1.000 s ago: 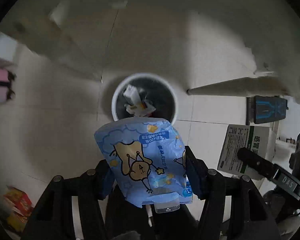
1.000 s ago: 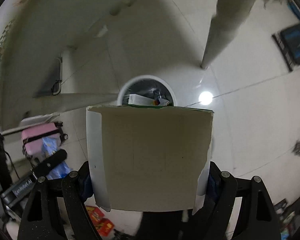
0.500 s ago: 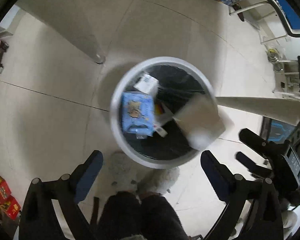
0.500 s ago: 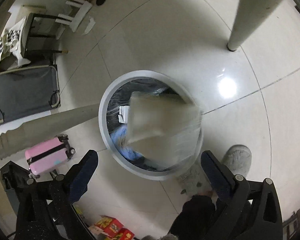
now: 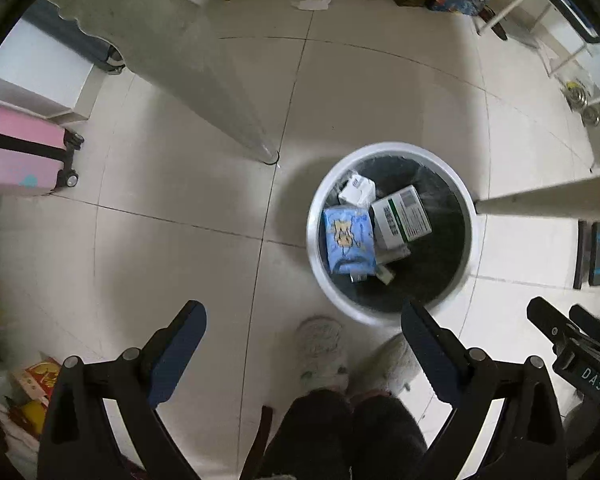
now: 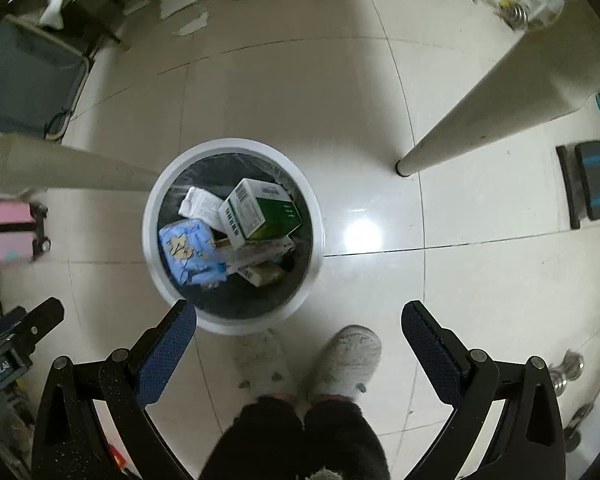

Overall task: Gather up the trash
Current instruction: 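Open the left tool to drop the wipes pack while the right tool drops the box, then move both open tools back toward the table, then grasp the orange snack bag with the left tool while the right tool grasps the blue-green bag, then carry the orange bag and blue-green bag with both tools over the trash bin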

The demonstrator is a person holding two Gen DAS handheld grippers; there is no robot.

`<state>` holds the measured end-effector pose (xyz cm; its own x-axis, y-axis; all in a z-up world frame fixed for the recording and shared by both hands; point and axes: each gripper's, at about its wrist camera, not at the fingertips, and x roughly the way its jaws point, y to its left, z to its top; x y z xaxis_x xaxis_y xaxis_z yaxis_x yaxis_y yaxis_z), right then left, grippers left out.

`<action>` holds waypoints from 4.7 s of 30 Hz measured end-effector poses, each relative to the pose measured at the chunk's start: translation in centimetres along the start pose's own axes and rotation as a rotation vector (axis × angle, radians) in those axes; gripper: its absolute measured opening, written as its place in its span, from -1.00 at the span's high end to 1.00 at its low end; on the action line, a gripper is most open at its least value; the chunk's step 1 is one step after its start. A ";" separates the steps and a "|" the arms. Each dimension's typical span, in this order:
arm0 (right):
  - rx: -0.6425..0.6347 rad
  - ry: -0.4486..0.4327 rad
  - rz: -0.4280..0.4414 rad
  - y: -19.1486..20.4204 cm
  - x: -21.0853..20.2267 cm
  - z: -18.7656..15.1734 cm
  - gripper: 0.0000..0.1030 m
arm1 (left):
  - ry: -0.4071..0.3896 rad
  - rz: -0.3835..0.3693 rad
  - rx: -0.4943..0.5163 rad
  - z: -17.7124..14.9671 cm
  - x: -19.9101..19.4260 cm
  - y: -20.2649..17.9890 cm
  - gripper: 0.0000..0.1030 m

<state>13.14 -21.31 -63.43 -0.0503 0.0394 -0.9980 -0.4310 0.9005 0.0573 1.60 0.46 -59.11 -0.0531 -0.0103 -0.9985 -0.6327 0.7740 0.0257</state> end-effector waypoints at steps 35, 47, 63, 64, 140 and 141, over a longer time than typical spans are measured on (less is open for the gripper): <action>0.040 -0.206 0.134 2.6 -45.5 -1.7 -1.00 | -0.261 -0.063 0.095 0.2 -36.0 -0.6 -0.94; -0.030 -0.265 0.105 3.1 -49.1 23.1 -1.00 | -0.361 0.014 -0.142 19.4 -39.1 -1.1 -0.94; -0.010 -0.155 0.033 6.5 -40.3 64.0 -1.00 | -0.301 -0.080 -0.415 48.6 -34.6 -0.1 -0.94; 0.001 -0.133 0.041 6.4 -39.0 65.0 -1.00 | -0.278 -0.089 -0.425 49.7 -33.4 0.1 -0.92; 0.336 -0.135 0.155 -6.8 -35.7 -8.8 0.32 | -0.080 -0.139 0.165 -1.1 -26.9 -2.9 0.71; 0.325 -0.106 0.151 -6.8 -33.3 -8.7 0.32 | -0.063 -0.133 0.157 -1.0 -25.3 -3.1 0.71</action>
<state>9.88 -32.51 -30.32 0.0091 0.2113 -0.9774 -0.1164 0.9710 0.2088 4.16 -2.33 -33.85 0.0745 -0.0827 -0.9938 -0.5029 0.8574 -0.1091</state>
